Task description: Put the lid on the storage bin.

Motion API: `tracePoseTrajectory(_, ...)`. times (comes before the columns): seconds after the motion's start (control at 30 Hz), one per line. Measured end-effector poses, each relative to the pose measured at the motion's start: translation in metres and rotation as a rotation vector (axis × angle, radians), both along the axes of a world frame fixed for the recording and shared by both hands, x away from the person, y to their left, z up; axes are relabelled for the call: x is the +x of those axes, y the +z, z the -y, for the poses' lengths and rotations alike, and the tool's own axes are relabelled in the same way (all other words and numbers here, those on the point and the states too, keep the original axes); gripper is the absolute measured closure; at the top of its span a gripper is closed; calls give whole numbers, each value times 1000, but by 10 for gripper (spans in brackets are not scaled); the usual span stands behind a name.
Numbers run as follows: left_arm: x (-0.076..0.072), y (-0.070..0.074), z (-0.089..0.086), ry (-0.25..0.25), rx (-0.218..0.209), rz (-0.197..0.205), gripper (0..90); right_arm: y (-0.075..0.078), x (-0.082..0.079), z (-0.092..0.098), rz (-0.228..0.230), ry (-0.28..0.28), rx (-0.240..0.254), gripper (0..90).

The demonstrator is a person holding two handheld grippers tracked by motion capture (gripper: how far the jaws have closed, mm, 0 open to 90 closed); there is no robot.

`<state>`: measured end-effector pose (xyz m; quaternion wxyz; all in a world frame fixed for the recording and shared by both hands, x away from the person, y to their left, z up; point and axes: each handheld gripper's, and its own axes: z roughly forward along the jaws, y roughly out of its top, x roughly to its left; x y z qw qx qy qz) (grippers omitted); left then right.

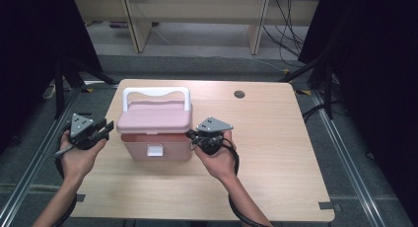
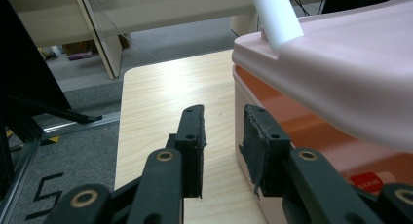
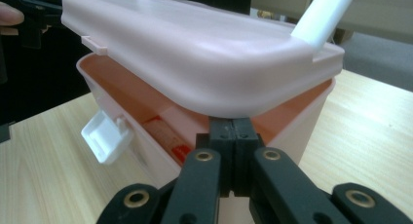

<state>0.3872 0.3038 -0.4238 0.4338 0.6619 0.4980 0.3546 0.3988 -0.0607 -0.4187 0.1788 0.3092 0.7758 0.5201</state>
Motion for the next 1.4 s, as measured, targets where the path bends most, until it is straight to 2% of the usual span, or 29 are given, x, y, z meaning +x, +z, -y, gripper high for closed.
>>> tracePoseTrajectory(0.07,0,0,0,1,-3,2,689,-2,-1,1,-5,-1,8,900)
tracePoseTrajectory(0.1,1,0,0,2,-3,2,689,-2,-3,1,-32,-19,18,900)
tracePoseTrajectory(0.13,1,0,0,2,-2,2,688,-3,-2,3,-3,-21,1,900)
tracePoseTrajectory(0.17,1,0,0,3,-3,2,688,-3,-2,4,-2,-13,1,900)
tracePoseTrajectory(0.23,2,0,0,3,-3,2,688,-3,-5,7,-23,-35,4,900)
tracePoseTrajectory(0.3,2,1,0,4,-1,-1,687,-3,-5,11,-2,-36,-19,900)
tracePoseTrajectory(0.37,3,1,0,6,-5,1,684,-3,-6,13,-4,-41,-21,900)
tracePoseTrajectory(0.4,3,1,0,8,-8,1,681,-4,-7,13,-19,-50,-7,900)
tracePoseTrajectory(0.5,2,1,-2,11,-11,4,680,-4,-9,19,-11,-63,-27,900)
tracePoseTrajectory(0.63,1,0,-5,23,-24,9,674,-4,-8,28,6,-82,-16,900)
tracePoseTrajectory(0.7,0,0,-6,25,-29,13,670,-4,-7,34,-5,-97,-15,900)
tracePoseTrajectory(0.73,-1,-1,-7,25,-33,20,667,-3,-7,38,-2,-105,-25,900)
tracePoseTrajectory(0.77,-2,-1,-8,32,-36,17,663,-4,-8,40,-12,-122,-11,900)
tracePoseTrajectory(0.8,-2,-2,-9,33,-46,26,656,-4,-6,46,-7,-131,-17,900)
tracePoseTrajectory(0.83,-3,-2,-11,38,-51,27,649,-4,-6,49,-16,-133,-21,900)
tracePoseTrajectory(0.87,-4,-3,-12,42,-54,32,638,-4,-5,55,-4,-129,-35,900)
tracePoseTrajectory(0.97,-7,-6,-15,64,-71,42,595,-6,-4,67,-18,-164,-25,900)
tracePoseTrajectory(1.07,-9,-10,-18,79,-84,49,560,-9,-1,85,5,-186,-42,900)
tracePoseTrajectory(1.1,-10,-11,-19,78,-84,47,555,-10,-2,89,-15,-197,-42,894)
tracePoseTrajectory(1.13,-11,-13,-20,78,-88,48,550,-11,-1,94,-6,-209,-49,882)
tracePoseTrajectory(1.17,-12,-16,-22,76,-95,51,543,-13,-2,99,-29,-227,-36,872)
tracePoseTrajectory(1.2,-13,-18,-23,76,-99,56,537,-15,1,106,17,-240,-60,857)
tracePoseTrajectory(1.27,-16,-23,-24,81,-105,67,534,-17,0,116,-16,-253,-50,822)
tracePoseTrajectory(1.3,-17,-25,-25,84,-101,56,532,-19,-1,119,-25,-276,-42,806)
tracePoseTrajectory(1.33,-18,-27,-25,78,-108,59,525,-21,1,124,-2,-277,-42,781)
tracePoseTrajectory(1.37,-19,-31,-26,67,-102,71,520,-24,0,128,-23,-297,-40,756)
tracePoseTrajectory(1.4,-21,-34,-26,72,-91,59,515,-27,1,134,-18,-303,-37,740)
